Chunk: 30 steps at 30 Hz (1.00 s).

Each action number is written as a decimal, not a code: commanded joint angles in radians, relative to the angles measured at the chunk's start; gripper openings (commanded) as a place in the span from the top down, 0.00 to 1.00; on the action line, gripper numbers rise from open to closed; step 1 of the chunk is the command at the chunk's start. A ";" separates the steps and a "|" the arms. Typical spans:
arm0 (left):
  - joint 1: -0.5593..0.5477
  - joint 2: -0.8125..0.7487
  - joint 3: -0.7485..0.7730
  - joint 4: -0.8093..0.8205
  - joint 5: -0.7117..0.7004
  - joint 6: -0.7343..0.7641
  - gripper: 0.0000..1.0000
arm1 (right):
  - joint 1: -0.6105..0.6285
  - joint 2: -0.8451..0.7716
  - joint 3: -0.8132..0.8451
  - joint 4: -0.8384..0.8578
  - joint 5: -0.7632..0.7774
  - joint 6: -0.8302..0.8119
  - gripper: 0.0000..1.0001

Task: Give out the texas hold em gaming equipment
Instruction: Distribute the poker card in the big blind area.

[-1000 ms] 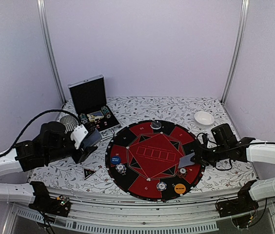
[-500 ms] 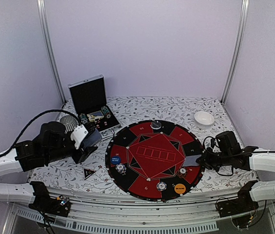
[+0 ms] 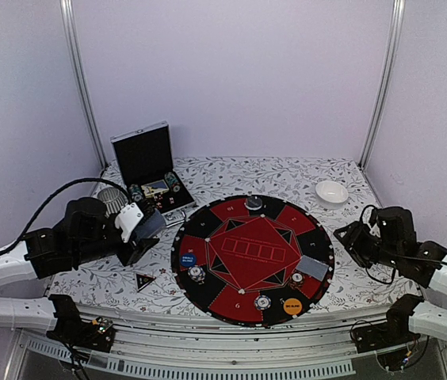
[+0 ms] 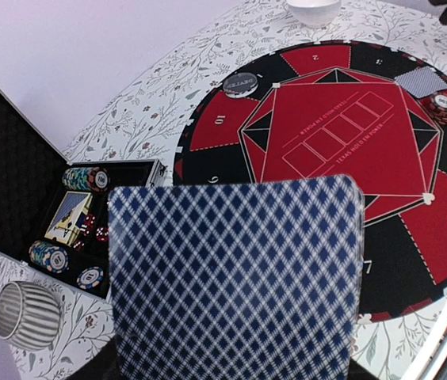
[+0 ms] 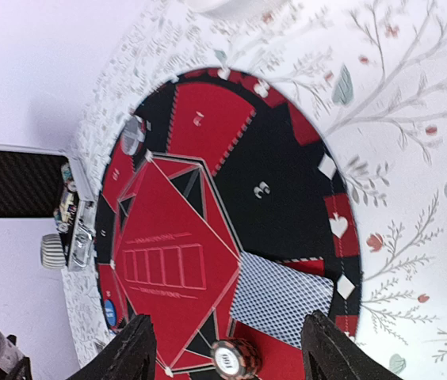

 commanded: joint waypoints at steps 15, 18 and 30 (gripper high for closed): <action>0.009 0.003 -0.014 0.053 0.188 0.084 0.44 | 0.365 1.023 1.058 0.199 -0.713 -0.680 0.37; 0.007 0.025 -0.008 0.053 0.183 0.094 0.45 | 0.387 1.158 1.214 0.180 -0.762 -0.667 0.36; 0.007 0.083 0.012 0.044 0.136 0.108 0.47 | 0.410 1.358 1.311 0.323 -0.892 -0.524 0.34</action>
